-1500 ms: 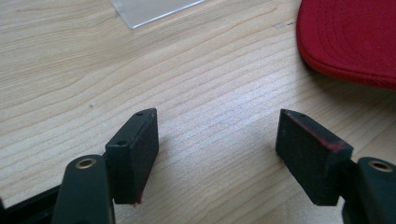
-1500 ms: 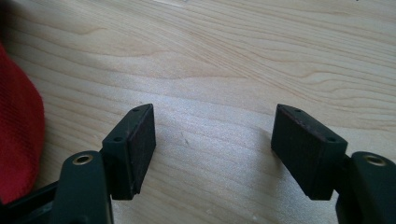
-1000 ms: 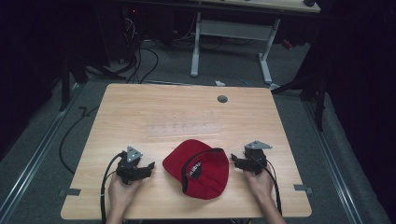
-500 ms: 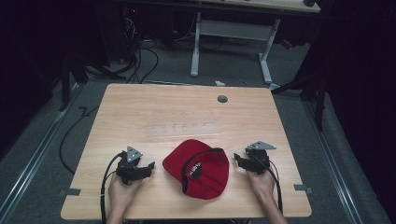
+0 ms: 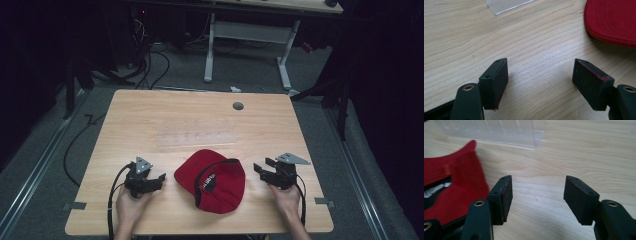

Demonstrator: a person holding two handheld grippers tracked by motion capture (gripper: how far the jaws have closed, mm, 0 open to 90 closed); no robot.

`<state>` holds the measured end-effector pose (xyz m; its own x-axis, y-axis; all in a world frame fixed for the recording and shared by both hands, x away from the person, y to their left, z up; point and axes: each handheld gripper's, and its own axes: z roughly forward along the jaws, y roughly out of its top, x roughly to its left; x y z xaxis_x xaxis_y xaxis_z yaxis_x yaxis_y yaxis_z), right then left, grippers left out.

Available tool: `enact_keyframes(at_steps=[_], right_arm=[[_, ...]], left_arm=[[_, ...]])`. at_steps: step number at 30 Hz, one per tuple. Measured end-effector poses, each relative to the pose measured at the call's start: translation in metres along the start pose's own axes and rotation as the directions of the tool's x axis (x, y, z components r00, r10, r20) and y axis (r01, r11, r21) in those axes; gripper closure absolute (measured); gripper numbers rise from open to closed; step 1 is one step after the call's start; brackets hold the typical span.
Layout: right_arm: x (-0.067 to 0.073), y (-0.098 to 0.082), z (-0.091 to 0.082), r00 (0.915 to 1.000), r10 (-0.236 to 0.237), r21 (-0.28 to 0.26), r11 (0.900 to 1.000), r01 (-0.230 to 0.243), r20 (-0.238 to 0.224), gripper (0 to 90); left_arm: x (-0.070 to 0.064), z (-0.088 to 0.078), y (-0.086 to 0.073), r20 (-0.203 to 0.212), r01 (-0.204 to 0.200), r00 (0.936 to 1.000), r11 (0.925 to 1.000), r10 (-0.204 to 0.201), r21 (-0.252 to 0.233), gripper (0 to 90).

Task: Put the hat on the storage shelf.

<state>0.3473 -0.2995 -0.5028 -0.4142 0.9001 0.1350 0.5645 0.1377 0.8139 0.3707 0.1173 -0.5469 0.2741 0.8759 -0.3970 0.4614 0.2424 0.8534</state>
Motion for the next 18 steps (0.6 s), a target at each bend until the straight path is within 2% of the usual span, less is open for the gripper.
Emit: enact_keyframes(at_steps=[7,10,13,18], right_arm=[[0.011,0.003,-0.007,0.9975,-0.018,-0.016,1.0,0.017,-0.068,36.6],[0.017,0.006,-0.008,0.9951,-0.042,-0.02,0.999,0.04,-0.09,35.1],[0.024,0.009,-0.006,0.9911,-0.072,-0.017,0.997,0.07,-0.112,33.7],[0.035,0.015,0.003,0.9851,-0.096,-0.004,0.995,0.096,-0.143,32.6]], left_arm=[[0.0,0.0,0.0,0.004,-0.008,1.0,0.9999,0.008,0.009,26.4],[0.0,0.0,-0.001,0.006,-0.009,0.9999,0.9999,0.009,0.011,25.7],[0.0,0.0,-0.001,0.004,-0.009,0.9999,0.9999,0.009,0.011,24.5],[-0.001,0.001,-0.001,0.003,-0.009,1.0,0.9998,0.009,0.017,21.8]])
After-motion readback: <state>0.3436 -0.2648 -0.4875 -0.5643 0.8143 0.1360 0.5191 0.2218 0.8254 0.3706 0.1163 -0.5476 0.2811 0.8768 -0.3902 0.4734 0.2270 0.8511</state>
